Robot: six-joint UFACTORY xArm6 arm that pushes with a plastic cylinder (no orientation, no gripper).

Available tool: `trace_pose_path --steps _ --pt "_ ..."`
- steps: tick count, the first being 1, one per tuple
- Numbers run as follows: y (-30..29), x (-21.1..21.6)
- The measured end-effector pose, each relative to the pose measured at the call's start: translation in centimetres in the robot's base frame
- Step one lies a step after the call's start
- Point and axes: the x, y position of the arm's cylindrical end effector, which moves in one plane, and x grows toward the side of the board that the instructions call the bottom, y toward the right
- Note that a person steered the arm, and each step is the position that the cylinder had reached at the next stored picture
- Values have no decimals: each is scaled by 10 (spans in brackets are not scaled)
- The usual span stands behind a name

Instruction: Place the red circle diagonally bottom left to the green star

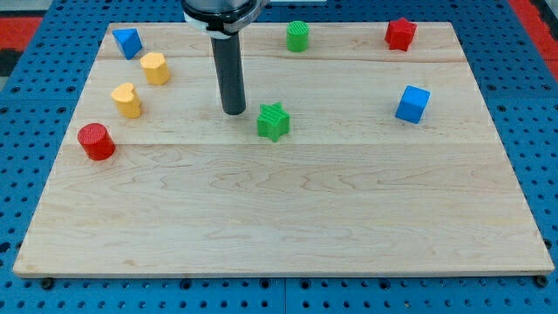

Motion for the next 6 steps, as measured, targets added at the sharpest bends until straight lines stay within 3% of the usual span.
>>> trace_pose_path --steps 3,5,6 --pt "-45 11" --pt "-163 15" --pt "-180 34"
